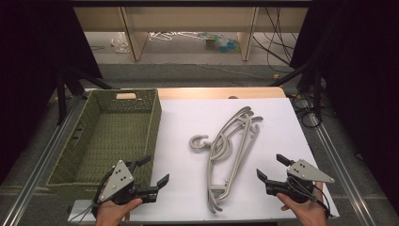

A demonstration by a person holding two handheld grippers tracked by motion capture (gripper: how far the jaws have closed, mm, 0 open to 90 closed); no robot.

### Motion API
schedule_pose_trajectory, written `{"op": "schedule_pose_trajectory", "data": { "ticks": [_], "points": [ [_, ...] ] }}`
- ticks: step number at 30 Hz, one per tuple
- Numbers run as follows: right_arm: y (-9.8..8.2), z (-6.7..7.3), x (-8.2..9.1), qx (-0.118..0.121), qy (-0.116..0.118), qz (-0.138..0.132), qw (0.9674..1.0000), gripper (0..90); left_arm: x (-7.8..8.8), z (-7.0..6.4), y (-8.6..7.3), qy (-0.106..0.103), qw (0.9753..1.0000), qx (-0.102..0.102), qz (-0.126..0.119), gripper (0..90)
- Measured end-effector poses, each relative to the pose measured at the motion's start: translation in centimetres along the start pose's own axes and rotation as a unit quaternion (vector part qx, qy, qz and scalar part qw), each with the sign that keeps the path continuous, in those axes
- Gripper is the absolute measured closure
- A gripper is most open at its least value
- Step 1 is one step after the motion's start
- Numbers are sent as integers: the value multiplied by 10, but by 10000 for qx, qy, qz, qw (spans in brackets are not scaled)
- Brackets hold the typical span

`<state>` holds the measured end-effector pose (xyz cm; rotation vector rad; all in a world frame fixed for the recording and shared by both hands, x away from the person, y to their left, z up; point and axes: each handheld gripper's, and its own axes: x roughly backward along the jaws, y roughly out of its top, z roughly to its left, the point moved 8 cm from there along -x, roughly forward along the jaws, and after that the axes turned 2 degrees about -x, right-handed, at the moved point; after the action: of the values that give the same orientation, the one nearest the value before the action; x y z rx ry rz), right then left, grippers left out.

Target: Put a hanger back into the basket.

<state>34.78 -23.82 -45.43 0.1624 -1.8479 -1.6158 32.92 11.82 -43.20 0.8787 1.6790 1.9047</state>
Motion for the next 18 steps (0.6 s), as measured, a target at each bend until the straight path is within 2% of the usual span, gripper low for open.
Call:
{"op": "schedule_pose_trajectory", "data": {
  "ticks": [2, 4, 8, 9, 10, 12, 15, 18],
  "points": [
    [0, -1, -1, 3, -36, -32, 10000, 161, 0, 0, -1, 6, 10000, 2, 21, 159],
    [-2, -1, -2, -7, -95, 55, 9999, 161, -1, 1, 0, 5, 10000, -49, 21, 159],
    [-3, 1, -5, 4, -87, 159, 9998, 161, -1, -1, -1, 0, 10000, 29, 40, 159],
    [-3, 1, -6, 7, -60, 225, 9997, 161, -2, -1, 0, -26, 10000, 20, -22, 159],
    [-3, 3, -6, -28, -38, 267, 9996, 161, -1, -1, -2, 6, 10000, 11, 54, 158],
    [-3, 6, -12, 11, 53, 384, 9992, 162, -2, 0, -3, -11, 9999, -62, 86, 159],
    [-2, 12, -22, 14, 134, 563, 9983, 163, -3, -1, -2, -8, 10000, -45, 81, 159],
    [1, 24, -32, 53, 259, 672, 9974, 167, -3, -2, -3, -1, 9999, -45, 103, 159]
  ]
}}
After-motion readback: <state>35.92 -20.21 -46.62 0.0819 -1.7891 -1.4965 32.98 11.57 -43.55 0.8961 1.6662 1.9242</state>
